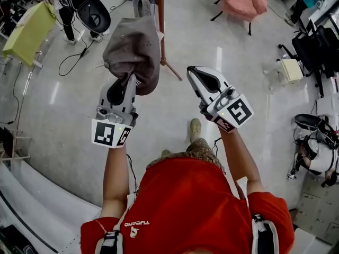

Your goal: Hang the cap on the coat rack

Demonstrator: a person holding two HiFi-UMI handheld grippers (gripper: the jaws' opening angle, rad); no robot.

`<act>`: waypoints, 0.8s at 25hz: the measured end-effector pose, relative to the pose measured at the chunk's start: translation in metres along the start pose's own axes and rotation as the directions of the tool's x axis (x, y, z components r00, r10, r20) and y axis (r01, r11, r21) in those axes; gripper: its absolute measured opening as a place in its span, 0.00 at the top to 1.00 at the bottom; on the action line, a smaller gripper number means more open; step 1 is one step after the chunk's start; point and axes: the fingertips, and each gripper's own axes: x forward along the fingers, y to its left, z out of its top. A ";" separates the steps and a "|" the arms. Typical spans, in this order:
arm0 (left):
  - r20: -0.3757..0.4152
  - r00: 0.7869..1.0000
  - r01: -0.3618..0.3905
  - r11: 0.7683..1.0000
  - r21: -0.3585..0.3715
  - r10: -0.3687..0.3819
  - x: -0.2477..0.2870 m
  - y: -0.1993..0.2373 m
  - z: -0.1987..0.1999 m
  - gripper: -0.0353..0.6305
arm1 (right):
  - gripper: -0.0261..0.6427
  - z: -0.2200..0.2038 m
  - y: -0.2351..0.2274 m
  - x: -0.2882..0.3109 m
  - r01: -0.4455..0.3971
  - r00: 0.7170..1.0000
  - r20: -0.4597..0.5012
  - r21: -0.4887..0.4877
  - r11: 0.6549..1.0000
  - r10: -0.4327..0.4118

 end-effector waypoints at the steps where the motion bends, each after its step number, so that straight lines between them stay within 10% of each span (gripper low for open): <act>1: -0.008 1.000 -0.006 1.000 0.011 0.006 0.010 0.003 -0.003 0.88 | 0.93 -0.001 -0.008 0.004 -0.003 1.000 0.001 0.006 1.000 0.003; 20: -0.098 0.949 -0.289 0.950 0.121 0.301 0.213 0.060 -0.113 0.88 | 0.93 -0.038 -0.249 0.042 -0.197 0.979 -0.044 0.043 0.980 0.199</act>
